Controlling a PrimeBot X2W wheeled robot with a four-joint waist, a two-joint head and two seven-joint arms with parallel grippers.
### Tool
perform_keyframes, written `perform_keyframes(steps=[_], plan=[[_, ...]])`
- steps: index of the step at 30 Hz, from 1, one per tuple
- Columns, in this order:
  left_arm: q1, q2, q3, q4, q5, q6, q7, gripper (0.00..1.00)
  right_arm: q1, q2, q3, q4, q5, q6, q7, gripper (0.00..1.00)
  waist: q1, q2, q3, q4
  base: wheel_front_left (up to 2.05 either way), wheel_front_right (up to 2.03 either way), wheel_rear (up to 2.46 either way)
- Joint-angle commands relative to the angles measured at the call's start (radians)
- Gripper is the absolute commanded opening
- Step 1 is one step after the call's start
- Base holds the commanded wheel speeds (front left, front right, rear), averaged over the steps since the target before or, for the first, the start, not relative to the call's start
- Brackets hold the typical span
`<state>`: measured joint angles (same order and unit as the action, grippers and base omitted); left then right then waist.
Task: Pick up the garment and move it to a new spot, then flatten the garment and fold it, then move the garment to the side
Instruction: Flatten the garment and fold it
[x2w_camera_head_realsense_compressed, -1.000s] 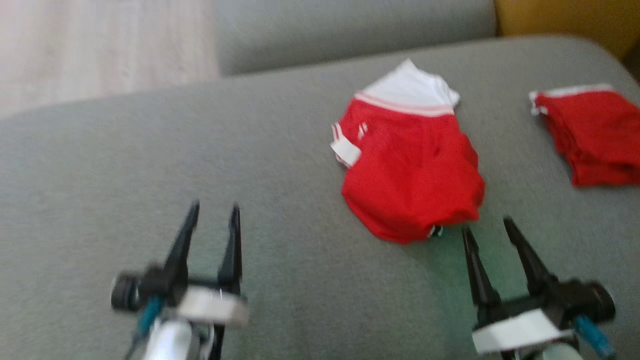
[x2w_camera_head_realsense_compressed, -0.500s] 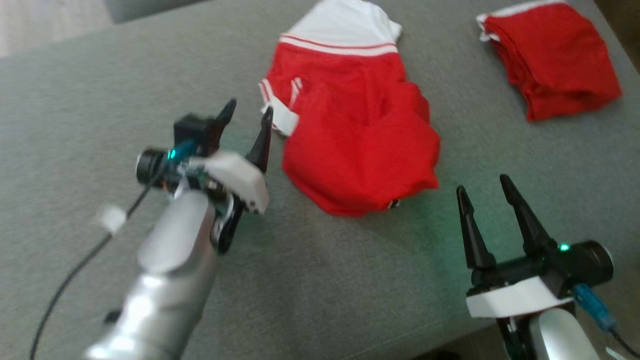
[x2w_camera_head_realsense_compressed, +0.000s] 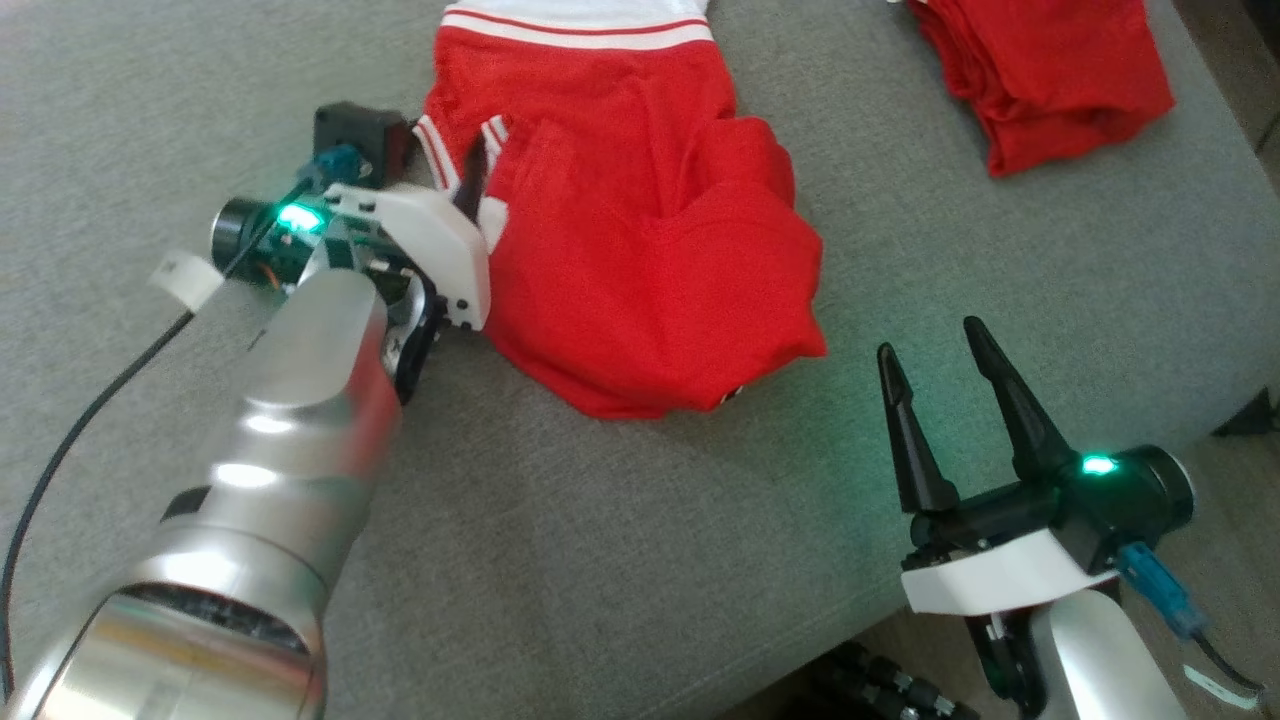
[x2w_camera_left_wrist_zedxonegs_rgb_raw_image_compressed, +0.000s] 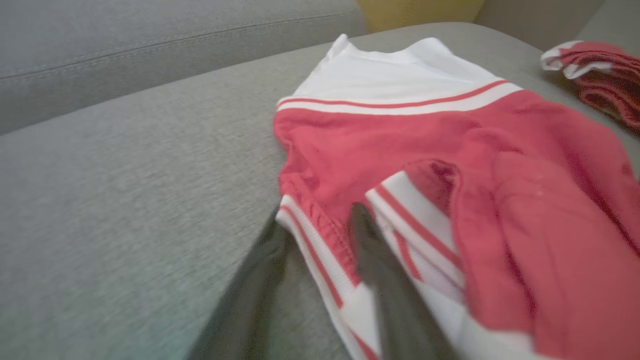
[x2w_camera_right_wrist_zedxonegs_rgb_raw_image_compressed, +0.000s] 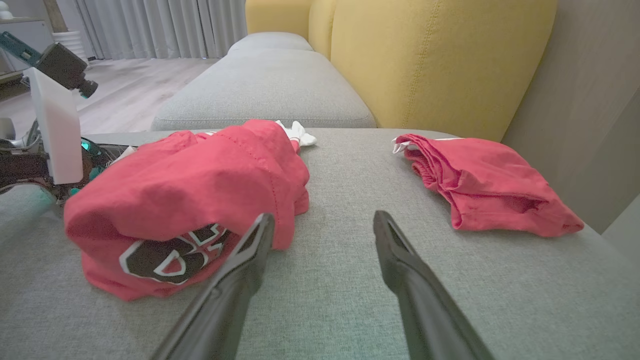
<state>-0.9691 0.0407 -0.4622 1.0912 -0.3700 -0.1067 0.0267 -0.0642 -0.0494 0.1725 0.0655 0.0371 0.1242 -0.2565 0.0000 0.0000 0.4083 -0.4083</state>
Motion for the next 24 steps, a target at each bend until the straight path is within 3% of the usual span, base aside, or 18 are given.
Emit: perform_keyframes(steps=[1,5,10,24], plan=[[-0.019,0.01,-0.015,0.01,0.0,-0.014,0.001,0.0,-0.008,-0.004,0.025,-0.025,0.01,0.007,-0.005,1.0,0.0,0.0,0.003,-0.009,0.0,0.0,0.0],[-0.045,0.01,-0.055,-0.011,-0.014,-0.022,-0.099,0.0,-0.008,-0.002,0.023,-0.019,0.012,0.007,-0.005,1.0,0.0,0.0,-0.024,-0.01,0.0,0.0,0.0],[-0.12,0.01,-0.146,-0.155,-0.156,-0.024,-0.169,0.0,-0.001,-0.002,0.025,-0.014,0.01,0.007,-0.005,1.0,0.0,0.0,-0.084,0.006,0.0,0.0,0.0],[-0.438,0.01,-0.315,-0.401,-0.447,-0.024,-0.137,0.0,0.069,-0.013,0.01,-0.005,-0.005,0.007,-0.005,1.0,0.0,0.0,-0.247,0.071,0.0,0.0,0.0]])
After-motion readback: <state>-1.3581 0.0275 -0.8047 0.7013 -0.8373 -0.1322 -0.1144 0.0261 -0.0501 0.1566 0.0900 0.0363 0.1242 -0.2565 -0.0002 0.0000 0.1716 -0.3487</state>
